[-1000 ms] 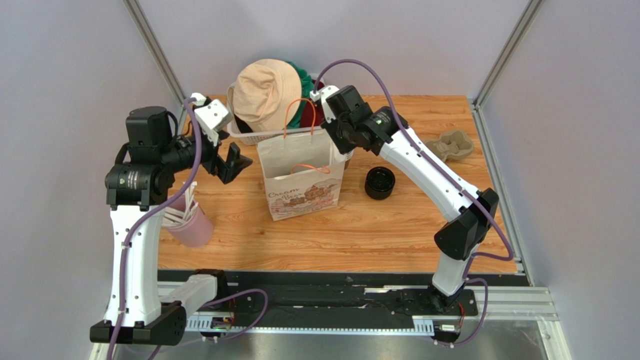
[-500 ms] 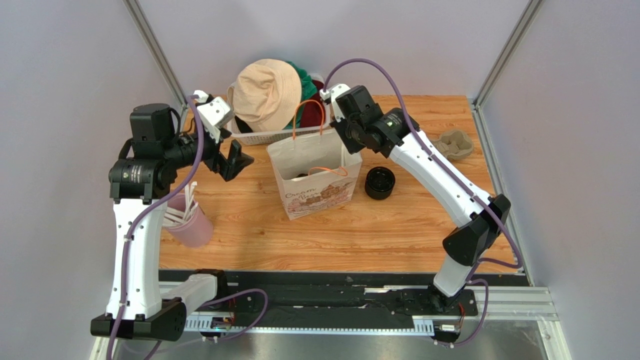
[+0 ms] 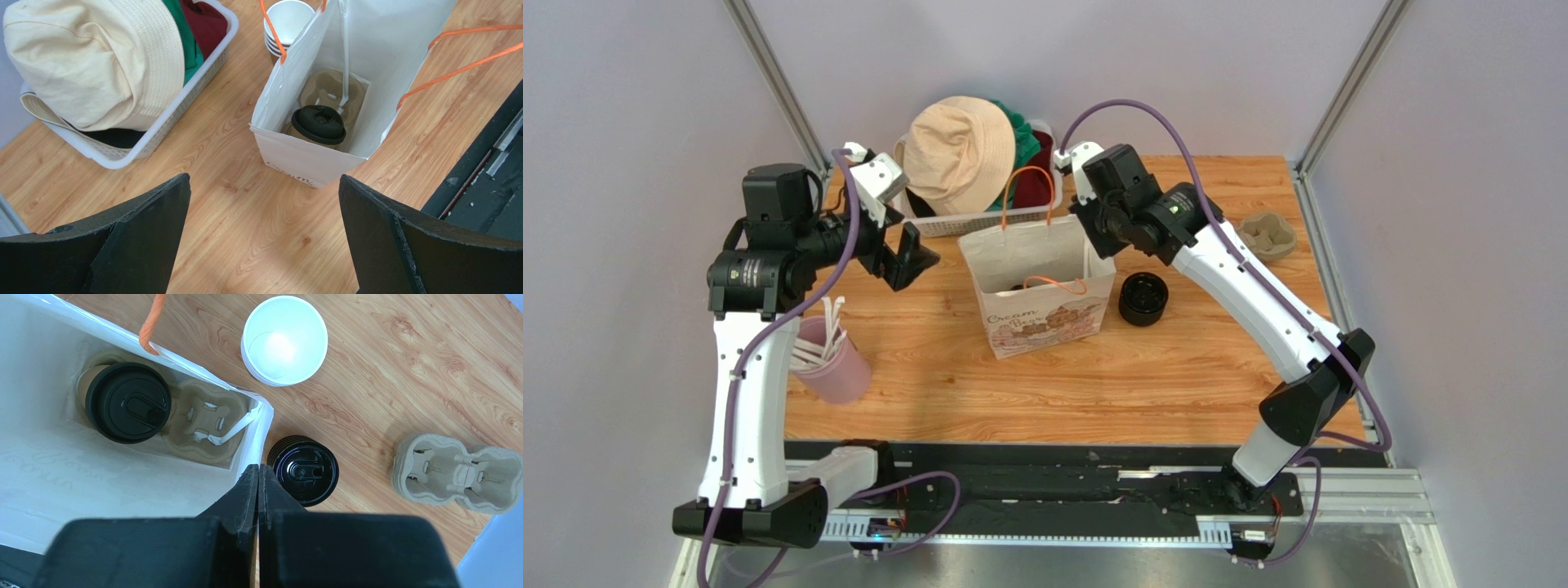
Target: Pack the takeout coffee
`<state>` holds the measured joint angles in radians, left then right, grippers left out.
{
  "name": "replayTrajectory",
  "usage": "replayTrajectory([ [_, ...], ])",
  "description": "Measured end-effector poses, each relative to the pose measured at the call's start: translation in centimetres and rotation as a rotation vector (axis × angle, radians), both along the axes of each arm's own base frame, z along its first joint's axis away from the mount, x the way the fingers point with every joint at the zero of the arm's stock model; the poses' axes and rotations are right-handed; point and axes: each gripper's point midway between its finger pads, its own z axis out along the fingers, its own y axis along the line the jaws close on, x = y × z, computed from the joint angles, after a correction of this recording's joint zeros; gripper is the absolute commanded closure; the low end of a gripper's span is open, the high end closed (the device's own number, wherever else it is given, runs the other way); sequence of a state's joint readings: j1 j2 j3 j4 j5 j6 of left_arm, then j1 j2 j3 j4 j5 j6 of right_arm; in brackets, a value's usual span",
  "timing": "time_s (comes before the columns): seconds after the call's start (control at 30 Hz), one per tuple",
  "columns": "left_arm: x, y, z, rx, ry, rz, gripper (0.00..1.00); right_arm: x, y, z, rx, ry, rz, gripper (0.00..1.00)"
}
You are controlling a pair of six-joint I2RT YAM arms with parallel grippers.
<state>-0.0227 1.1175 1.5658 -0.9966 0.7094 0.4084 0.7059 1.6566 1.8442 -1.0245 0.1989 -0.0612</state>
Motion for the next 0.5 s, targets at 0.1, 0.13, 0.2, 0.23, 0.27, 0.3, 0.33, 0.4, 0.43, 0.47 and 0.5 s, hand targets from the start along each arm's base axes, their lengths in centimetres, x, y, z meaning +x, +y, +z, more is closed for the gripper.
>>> replayTrajectory([
  [0.1,0.2,0.0,-0.2,-0.001,0.008,0.001,0.01,-0.6,-0.2,0.2,0.012,0.006,0.005,1.0],
  [0.13,0.2,0.0,-0.2,-0.002,0.01,0.0,0.01,-0.8,-0.2,0.4,0.018,0.009,0.006,1.0],
  [0.2,0.4,-0.1,-0.3,-0.004,0.016,0.0,0.01,-1.0,-0.2,0.7,0.034,0.008,0.008,1.0],
  [0.23,0.5,-0.1,-0.4,-0.006,0.018,-0.001,0.01,-1.1,-0.1,0.9,0.041,0.008,0.01,1.0],
  [0.27,0.6,-0.1,-0.4,-0.007,0.021,-0.001,0.01,-1.3,-0.1,1.0,0.05,0.008,0.011,1.0],
  [0.3,0.7,-0.1,-0.5,-0.008,0.026,-0.001,0.01,-1.3,0.0,1.2,0.055,0.009,0.013,1.0],
  [0.33,0.8,-0.2,-0.6,-0.01,0.03,-0.002,0.01,-1.5,0.0,1.4,0.063,0.008,0.014,1.0],
  [0.4,0.9,-0.2,-0.8,-0.011,0.037,-0.003,0.01,-1.8,-0.1,1.7,0.075,0.004,0.016,1.0],
  [0.43,1.0,-0.2,-0.8,-0.012,0.04,-0.004,0.01,-1.9,-0.2,1.8,0.079,0.003,0.015,1.0],
  [0.47,1.0,-0.2,-0.9,-0.013,0.043,-0.005,0.01,-2.2,-0.5,1.9,0.083,0.0,0.014,1.0],
  [0.5,1.1,-0.2,-0.9,-0.014,0.046,-0.005,0.01,-2.5,-0.7,1.8,0.082,0.003,0.013,1.0],
])
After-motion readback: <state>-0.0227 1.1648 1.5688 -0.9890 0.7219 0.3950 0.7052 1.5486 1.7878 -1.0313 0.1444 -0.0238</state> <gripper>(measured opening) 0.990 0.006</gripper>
